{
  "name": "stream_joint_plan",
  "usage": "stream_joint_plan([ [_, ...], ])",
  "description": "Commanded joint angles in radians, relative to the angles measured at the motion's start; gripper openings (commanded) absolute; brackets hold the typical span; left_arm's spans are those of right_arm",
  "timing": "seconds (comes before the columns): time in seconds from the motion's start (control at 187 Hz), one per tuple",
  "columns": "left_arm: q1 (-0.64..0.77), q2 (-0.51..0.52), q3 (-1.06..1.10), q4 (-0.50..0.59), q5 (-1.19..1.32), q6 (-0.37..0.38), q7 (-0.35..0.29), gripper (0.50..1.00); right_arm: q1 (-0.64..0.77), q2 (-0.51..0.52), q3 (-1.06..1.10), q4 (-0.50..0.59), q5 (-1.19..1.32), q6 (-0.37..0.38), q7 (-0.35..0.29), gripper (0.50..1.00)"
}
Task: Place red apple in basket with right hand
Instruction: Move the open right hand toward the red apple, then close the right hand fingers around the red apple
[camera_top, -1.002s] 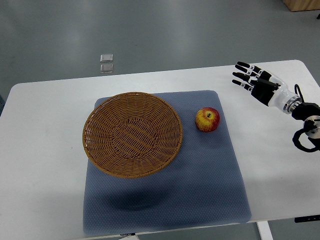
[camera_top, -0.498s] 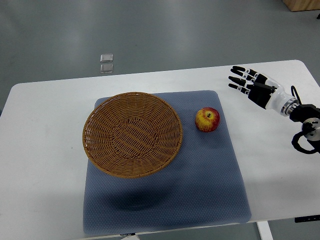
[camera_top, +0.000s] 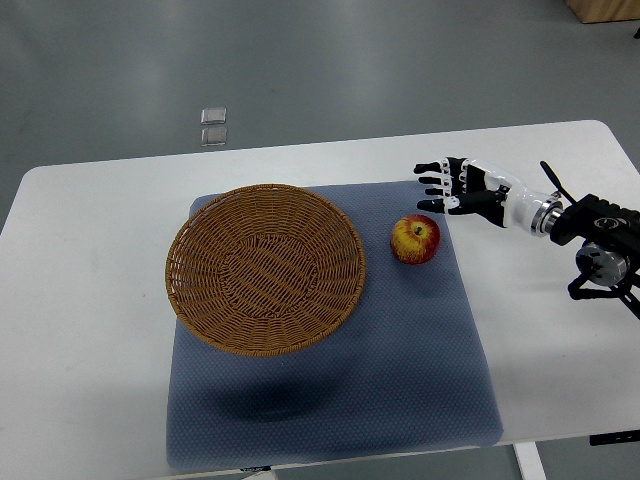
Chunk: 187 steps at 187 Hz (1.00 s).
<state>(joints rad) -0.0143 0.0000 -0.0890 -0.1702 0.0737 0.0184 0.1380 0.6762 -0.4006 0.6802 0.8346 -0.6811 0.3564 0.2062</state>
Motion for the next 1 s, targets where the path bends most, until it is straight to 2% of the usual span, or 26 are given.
stream_joint_plan([
  [0.0,-0.001,0.0,0.0,0.0,0.0,0.0,0.0,1.0,0.002,0.0,-0.001,0.015,-0.067,-0.013,0.009,0.909],
  [0.359,0.0,0.0,0.0,0.0,0.0,0.0,0.0,1.0,0.008,0.006,-0.002,0.046,-0.382,-0.048,0.033,0.909],
  [0.997,-0.001,0.0,0.0,0.0,0.0,0.0,0.0,1.0,0.011,0.011,-0.027,0.046,-0.512,-0.066,0.033,0.909],
])
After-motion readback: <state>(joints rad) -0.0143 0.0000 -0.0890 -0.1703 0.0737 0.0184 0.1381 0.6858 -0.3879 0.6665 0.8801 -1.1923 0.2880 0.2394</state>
